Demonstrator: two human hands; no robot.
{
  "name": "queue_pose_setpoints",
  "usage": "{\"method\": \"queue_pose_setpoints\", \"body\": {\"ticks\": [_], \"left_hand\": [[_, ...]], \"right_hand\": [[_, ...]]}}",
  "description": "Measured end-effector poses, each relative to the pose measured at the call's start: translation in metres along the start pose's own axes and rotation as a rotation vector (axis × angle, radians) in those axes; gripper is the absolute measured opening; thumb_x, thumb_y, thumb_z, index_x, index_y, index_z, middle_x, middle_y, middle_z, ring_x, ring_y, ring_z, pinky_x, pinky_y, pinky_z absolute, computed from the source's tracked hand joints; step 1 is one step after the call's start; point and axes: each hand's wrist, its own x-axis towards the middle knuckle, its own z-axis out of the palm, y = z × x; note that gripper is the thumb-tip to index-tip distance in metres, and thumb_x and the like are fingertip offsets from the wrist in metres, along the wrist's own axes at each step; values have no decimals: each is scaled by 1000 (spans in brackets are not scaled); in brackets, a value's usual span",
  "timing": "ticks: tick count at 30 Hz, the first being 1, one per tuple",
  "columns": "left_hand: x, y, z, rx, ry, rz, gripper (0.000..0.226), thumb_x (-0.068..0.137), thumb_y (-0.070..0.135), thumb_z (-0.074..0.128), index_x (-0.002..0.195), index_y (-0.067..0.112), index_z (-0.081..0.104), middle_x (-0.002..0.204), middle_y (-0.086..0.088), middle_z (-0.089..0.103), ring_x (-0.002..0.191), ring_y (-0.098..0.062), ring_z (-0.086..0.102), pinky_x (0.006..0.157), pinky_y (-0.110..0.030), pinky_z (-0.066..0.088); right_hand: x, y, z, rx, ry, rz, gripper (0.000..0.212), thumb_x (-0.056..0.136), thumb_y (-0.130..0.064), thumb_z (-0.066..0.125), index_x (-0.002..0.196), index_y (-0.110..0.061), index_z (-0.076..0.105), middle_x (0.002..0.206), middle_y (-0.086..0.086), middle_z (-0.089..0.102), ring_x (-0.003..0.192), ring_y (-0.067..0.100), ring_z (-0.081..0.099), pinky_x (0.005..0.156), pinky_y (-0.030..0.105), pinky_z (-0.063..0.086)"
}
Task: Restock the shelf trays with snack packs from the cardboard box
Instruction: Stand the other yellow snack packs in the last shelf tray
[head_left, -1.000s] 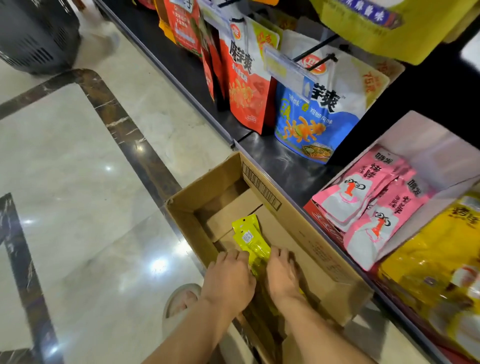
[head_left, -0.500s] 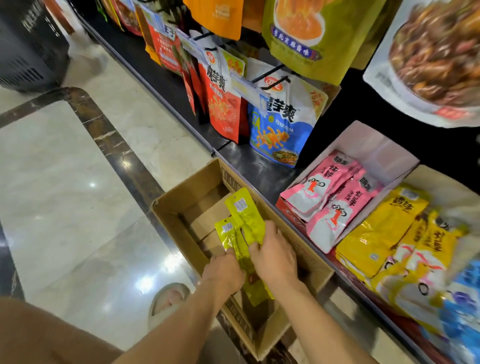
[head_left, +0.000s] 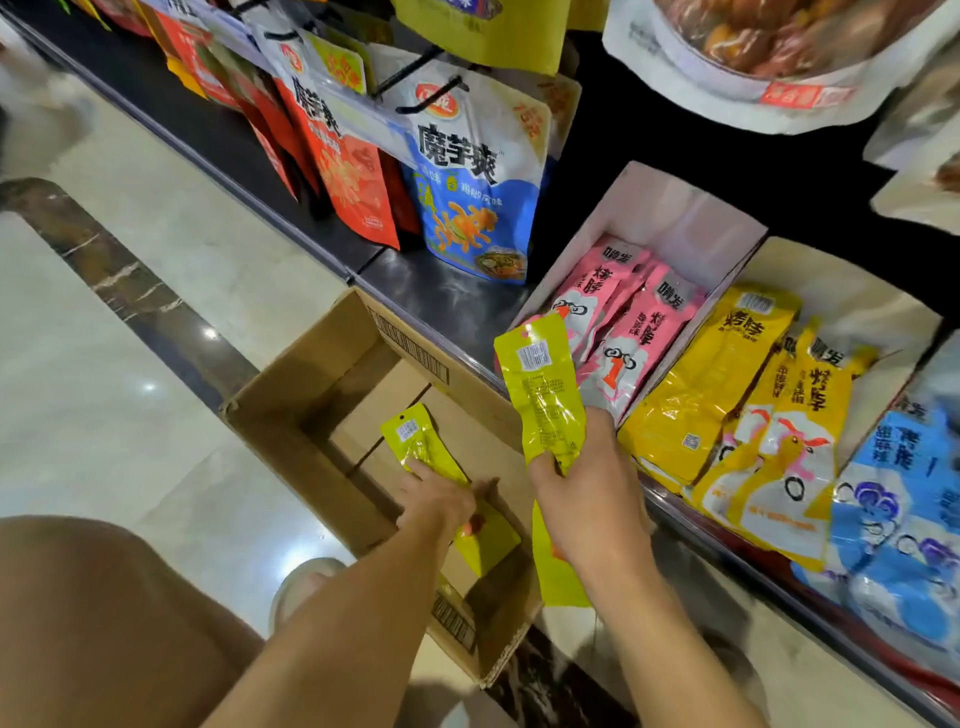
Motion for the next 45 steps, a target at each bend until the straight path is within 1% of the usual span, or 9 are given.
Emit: {"method": "queue_pose_setpoints", "body": {"ticks": [8, 14, 17, 19, 22, 27, 31, 38, 45], "left_hand": [[2, 10, 26, -36, 92, -62, 110, 86, 49, 67, 156, 14, -10, 160, -8, 5, 143, -40, 13, 111, -52, 31], [5, 1, 10, -233, 138, -3, 82, 92, 35, 61, 151, -2, 16, 153, -18, 29, 140, -37, 31, 115, -44, 27], [-15, 5, -16, -475, 60, 49, 32, 95, 29, 57, 114, 4, 53, 122, -13, 57, 118, -34, 56, 92, -36, 48], [-34, 7, -37, -553, 39, 129, 19, 95, 24, 60, 84, 10, 52, 93, -8, 58, 92, -27, 62, 70, -30, 47], [-67, 2, -70, -724, 14, 200, 3, 85, 6, 60, 88, 6, 60, 81, -12, 60, 75, -22, 56, 60, -30, 44], [-113, -23, -128, -847, -6, 420, 11, 71, 8, 63, 76, 18, 64, 70, -10, 63, 70, -27, 60, 67, -41, 51], [-157, -43, -162, -940, 5, 510, 16, 84, 2, 62, 100, 6, 64, 84, -16, 69, 70, -29, 66, 64, -38, 55], [-232, -51, -192, -899, 64, 642, 17, 83, -1, 60, 96, 9, 63, 90, -21, 70, 77, -35, 69, 77, -54, 57], [-295, -12, -181, -817, -20, 806, 18, 79, -1, 63, 92, 11, 64, 84, -21, 70, 70, -31, 66, 73, -58, 57]], "right_hand": [[-2, 26, 4, 125, 1, 12, 46, 90, -20, 63, 128, -34, 43, 109, -14, 55, 94, 9, 52, 79, 25, 41], [0, 25, 3, 142, 9, 37, 36, 88, -26, 62, 119, -36, 45, 105, -7, 64, 92, 20, 63, 71, 33, 53], [-1, 15, -3, 165, -10, 33, 29, 86, -30, 63, 111, -33, 49, 97, -9, 63, 88, 20, 63, 65, 34, 56], [-1, 8, -7, 198, -51, 47, 20, 87, -25, 65, 104, -28, 54, 90, -7, 64, 80, 18, 62, 53, 23, 48], [-1, -4, -10, 266, -64, 72, 22, 79, -34, 69, 97, -26, 60, 86, -6, 68, 76, 17, 66, 55, 27, 53], [-9, -30, -11, 523, -74, 97, 26, 72, -22, 74, 96, -16, 69, 86, 1, 75, 79, 22, 70, 73, 38, 58], [-23, -41, -15, 757, -158, 124, 28, 63, -26, 70, 90, -21, 74, 85, 4, 77, 82, 27, 74, 81, 53, 60], [-61, -46, -50, 1019, -186, 106, 57, 71, -40, 89, 119, -19, 67, 106, -3, 77, 95, 13, 74, 76, 31, 58], [-85, -28, -107, 989, -28, 171, 76, 56, -41, 93, 117, -26, 51, 108, 0, 69, 98, 22, 67, 75, 39, 53]]}}
